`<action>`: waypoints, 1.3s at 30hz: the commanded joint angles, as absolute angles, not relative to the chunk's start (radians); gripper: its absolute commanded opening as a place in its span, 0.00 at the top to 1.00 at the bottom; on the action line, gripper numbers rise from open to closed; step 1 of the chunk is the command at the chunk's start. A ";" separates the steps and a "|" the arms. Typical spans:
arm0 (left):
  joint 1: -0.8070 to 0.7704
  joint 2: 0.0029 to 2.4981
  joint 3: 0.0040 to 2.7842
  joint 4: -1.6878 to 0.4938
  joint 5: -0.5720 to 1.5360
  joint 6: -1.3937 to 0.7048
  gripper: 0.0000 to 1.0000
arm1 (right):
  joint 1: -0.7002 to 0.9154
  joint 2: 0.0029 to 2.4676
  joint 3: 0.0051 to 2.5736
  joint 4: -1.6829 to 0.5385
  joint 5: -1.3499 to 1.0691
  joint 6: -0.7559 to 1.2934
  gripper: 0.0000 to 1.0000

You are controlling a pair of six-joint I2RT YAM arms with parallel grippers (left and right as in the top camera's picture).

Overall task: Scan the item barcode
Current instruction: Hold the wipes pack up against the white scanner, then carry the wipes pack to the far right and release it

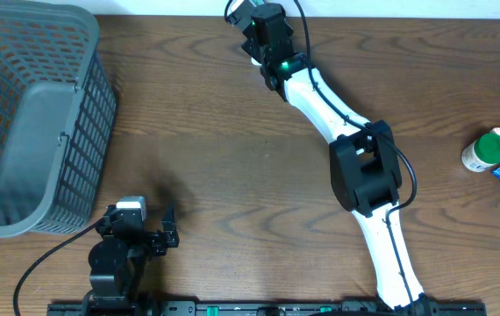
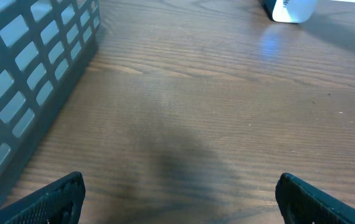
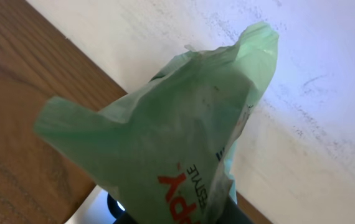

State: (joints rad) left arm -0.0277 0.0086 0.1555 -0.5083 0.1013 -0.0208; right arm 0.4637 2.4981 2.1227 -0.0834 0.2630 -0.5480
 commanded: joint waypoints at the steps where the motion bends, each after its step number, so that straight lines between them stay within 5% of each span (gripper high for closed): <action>1: -0.023 0.006 0.141 -0.508 0.094 -0.004 0.02 | 0.483 2.533 2.145 -0.071 0.299 -0.614 0.99; 11: -0.023 0.006 0.141 -0.508 0.094 -0.004 0.02 | 0.533 2.529 2.146 -0.213 0.387 -0.734 0.99; 20: -0.023 0.006 0.141 -0.508 0.095 -0.004 0.02 | 0.565 2.394 2.146 -0.557 0.692 -0.584 0.99; 24: -0.023 0.006 0.141 -0.508 0.094 -0.004 0.02 | 0.546 2.317 2.146 -0.880 0.756 -0.307 0.99; 31: -0.023 0.006 0.141 -0.508 0.094 -0.004 0.02 | 0.389 2.232 2.146 -1.285 0.742 0.123 0.99; 39: -0.023 0.006 0.141 -0.508 0.094 -0.004 0.02 | 0.075 2.264 2.143 -1.306 0.447 0.187 0.99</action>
